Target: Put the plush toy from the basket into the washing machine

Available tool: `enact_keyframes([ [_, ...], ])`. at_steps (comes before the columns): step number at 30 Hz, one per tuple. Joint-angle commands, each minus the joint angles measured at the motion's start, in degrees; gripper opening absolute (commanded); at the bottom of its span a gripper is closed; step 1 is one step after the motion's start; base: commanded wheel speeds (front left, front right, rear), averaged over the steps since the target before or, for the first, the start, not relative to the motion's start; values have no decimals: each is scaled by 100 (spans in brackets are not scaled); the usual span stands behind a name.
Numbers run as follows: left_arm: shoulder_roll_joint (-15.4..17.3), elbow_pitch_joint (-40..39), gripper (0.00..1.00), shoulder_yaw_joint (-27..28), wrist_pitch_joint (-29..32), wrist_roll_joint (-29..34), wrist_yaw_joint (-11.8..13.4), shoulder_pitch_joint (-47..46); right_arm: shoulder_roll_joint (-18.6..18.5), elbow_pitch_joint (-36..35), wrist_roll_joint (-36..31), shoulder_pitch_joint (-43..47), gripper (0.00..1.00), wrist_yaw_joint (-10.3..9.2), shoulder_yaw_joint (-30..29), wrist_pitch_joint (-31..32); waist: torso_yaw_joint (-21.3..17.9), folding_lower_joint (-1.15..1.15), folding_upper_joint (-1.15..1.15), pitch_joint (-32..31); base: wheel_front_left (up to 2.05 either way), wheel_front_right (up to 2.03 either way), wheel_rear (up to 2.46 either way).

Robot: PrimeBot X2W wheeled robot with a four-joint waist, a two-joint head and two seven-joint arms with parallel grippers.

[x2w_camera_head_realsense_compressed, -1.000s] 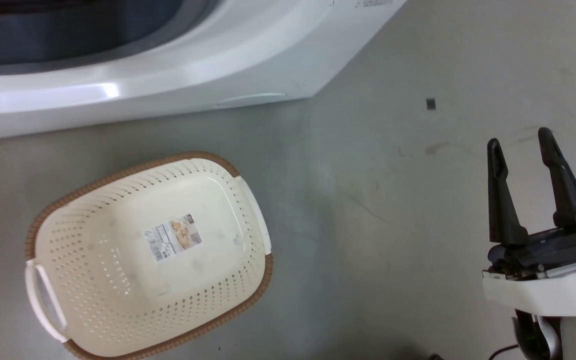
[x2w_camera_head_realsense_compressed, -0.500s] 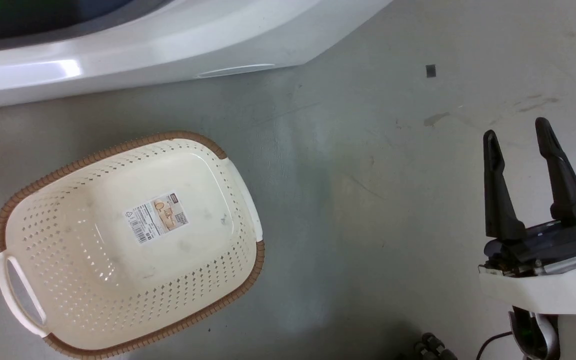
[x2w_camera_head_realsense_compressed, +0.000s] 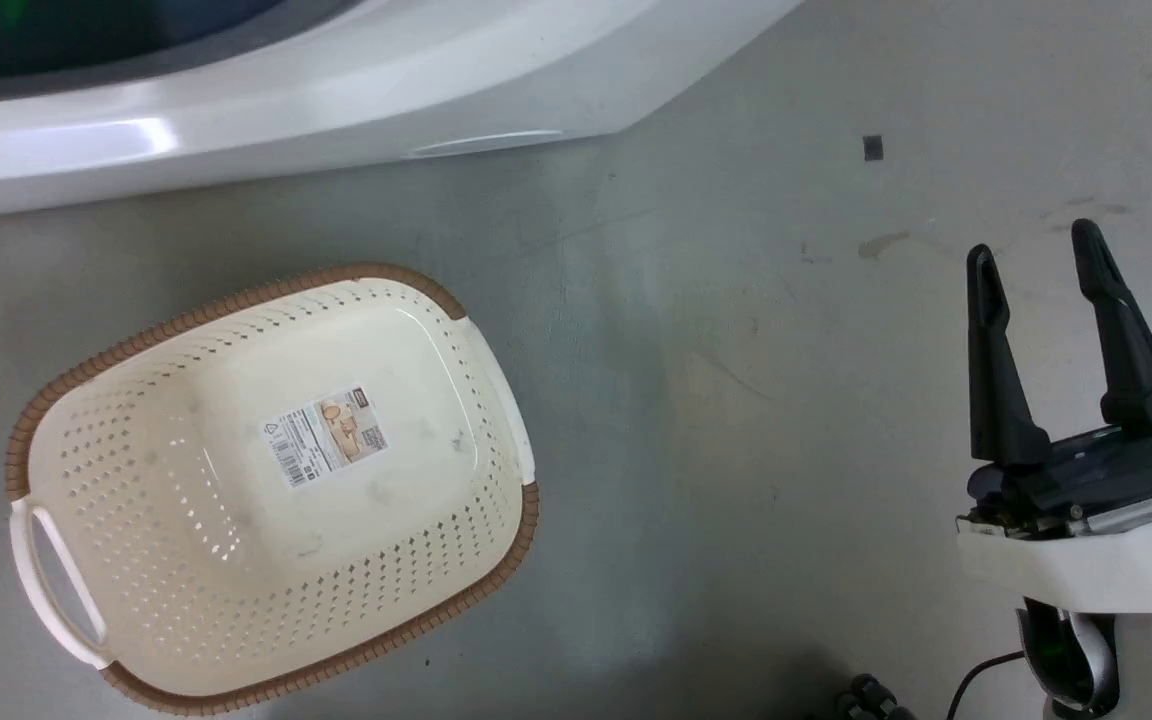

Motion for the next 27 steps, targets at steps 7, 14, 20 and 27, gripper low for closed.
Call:
enact_keyframes([
  [7,-36,207,100,-316,-1104,-321,-24,708,-3,162,-102,-86,100,-5,-105,-27,187,0,0,-655,0,0,0],
  [14,-285,380,100,-310,-2046,-499,6,1432,-3,364,-233,71,100,-5,-174,-27,420,0,0,-1468,0,0,0],
  [20,-500,-348,100,109,-2205,-448,320,2266,-3,463,-308,252,100,-5,-245,-27,620,0,0,-2130,0,0,0],
  [27,-739,-2330,100,1066,-2209,175,894,3930,-3,544,-370,470,100,-5,-267,-27,776,0,0,-2831,0,0,0],
])
